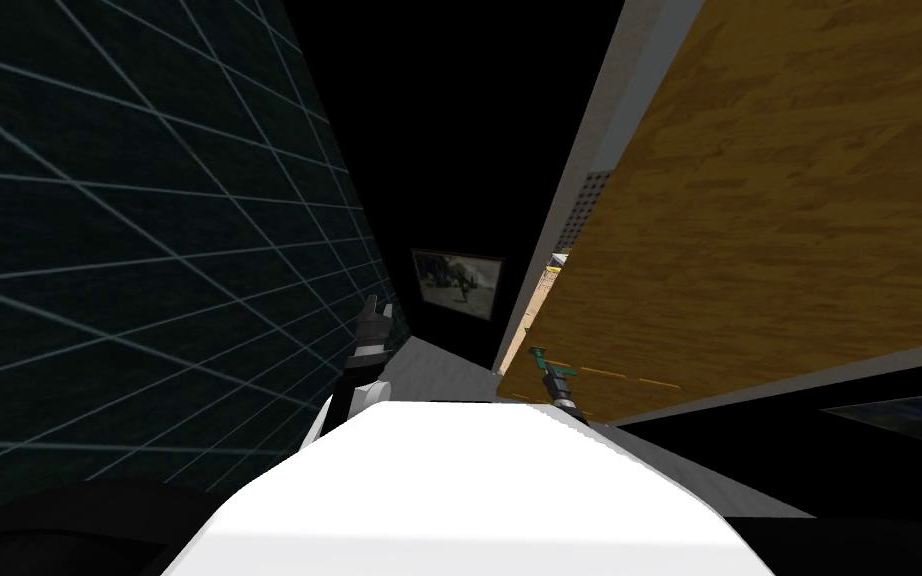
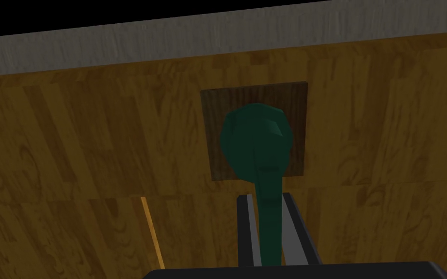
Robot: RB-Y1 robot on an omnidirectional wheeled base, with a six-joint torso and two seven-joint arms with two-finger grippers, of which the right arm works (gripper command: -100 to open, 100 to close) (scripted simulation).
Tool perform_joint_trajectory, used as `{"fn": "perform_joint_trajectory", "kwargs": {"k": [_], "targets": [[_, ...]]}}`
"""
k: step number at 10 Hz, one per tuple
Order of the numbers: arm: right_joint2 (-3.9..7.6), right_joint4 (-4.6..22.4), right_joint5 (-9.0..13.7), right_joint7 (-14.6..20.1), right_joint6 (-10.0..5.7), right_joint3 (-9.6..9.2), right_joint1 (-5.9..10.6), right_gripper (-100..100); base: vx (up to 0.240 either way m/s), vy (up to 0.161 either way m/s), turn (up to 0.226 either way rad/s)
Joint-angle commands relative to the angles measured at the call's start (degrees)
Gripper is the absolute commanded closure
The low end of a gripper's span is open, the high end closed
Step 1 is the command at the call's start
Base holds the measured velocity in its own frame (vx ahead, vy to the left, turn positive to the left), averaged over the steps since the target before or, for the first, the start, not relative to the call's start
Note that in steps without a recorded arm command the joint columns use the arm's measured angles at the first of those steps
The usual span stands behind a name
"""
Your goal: Pull the door open
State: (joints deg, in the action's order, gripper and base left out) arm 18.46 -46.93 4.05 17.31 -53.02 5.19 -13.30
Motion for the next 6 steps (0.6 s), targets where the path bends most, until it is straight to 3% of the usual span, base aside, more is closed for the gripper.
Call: {"fn": "perform_joint_trajectory", "kwargs": {"k": [1,6], "targets": [[0.59,0.2,-0.2,0.7,-1.28,-0.37,-0.86,100,-0.136,-0.042,0.177],[2.43,0.7,-0.9,2.9,-5.26,-1.54,-3.53,100,-0.215,-0.047,0.153]]}}
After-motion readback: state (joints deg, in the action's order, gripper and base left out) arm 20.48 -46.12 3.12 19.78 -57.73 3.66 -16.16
